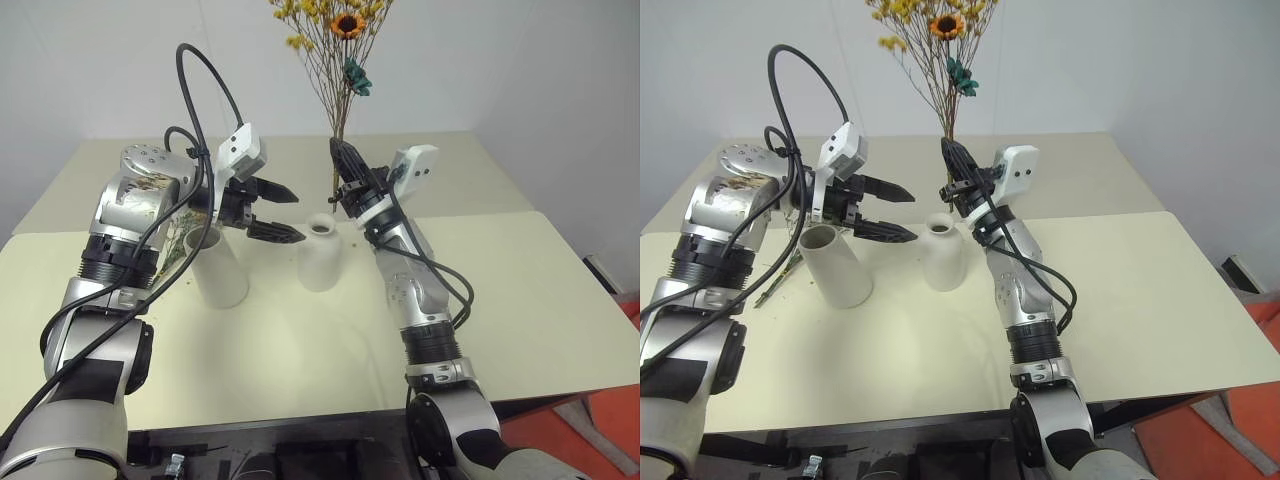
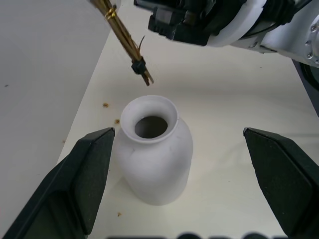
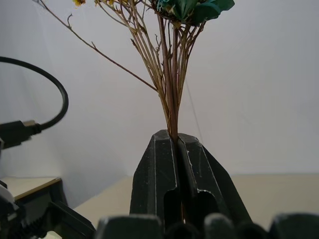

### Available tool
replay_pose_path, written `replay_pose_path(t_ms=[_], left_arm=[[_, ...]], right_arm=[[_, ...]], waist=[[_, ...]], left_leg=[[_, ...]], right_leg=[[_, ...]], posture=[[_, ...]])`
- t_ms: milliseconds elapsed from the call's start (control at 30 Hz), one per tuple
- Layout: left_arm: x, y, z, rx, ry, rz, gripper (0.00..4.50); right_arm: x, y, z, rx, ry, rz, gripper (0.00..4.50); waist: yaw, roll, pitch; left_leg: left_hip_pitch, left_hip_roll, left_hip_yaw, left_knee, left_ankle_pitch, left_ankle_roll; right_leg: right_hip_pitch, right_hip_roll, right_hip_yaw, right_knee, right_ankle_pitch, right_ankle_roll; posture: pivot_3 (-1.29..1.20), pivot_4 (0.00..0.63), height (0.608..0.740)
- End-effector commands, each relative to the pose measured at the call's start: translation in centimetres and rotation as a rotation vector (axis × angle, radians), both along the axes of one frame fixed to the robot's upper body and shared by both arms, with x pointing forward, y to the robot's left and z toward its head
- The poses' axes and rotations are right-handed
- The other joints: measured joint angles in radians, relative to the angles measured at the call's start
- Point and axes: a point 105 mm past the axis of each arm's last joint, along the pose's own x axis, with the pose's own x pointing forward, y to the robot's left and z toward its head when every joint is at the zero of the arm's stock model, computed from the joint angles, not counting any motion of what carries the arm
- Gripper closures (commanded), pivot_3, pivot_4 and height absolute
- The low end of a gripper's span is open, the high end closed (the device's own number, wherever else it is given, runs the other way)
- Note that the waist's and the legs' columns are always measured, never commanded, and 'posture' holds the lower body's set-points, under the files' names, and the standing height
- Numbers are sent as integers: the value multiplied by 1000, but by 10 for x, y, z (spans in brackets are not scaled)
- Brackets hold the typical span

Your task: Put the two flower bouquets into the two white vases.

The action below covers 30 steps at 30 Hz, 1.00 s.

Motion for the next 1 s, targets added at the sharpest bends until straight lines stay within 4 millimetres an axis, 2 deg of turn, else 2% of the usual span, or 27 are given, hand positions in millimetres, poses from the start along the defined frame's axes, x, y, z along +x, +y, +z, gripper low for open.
replay_pose_path(t_ms=[33,467,833,1000], left_arm=[[-5,2,10,-18,-31,-14,0],[-7,6,7,-17,-28,8,0],[-7,8,6,-16,-31,17,0],[-6,8,7,-16,-34,15,0]], right_arm=[[-10,16,4,41,-34,39,4461],[-6,25,-18,13,11,51,4461],[-14,26,-38,-46,20,59,4461],[-16,23,-38,-58,9,55,2981]], waist=[[0,0,0],[0,0,0],[0,0,0],[0,0,0]], left_leg=[[0,0,0,0,0,0],[0,0,0,0,0,0],[0,0,0,0,0,0],[0,0,0,0,0,0]], right_leg=[[0,0,0,0,0,0],[0,0,0,0,0,0],[0,0,0,0,0,0],[0,0,0,0,0,0]], posture=[[0,150,740],[0,150,740],[0,150,740],[0,150,740]])
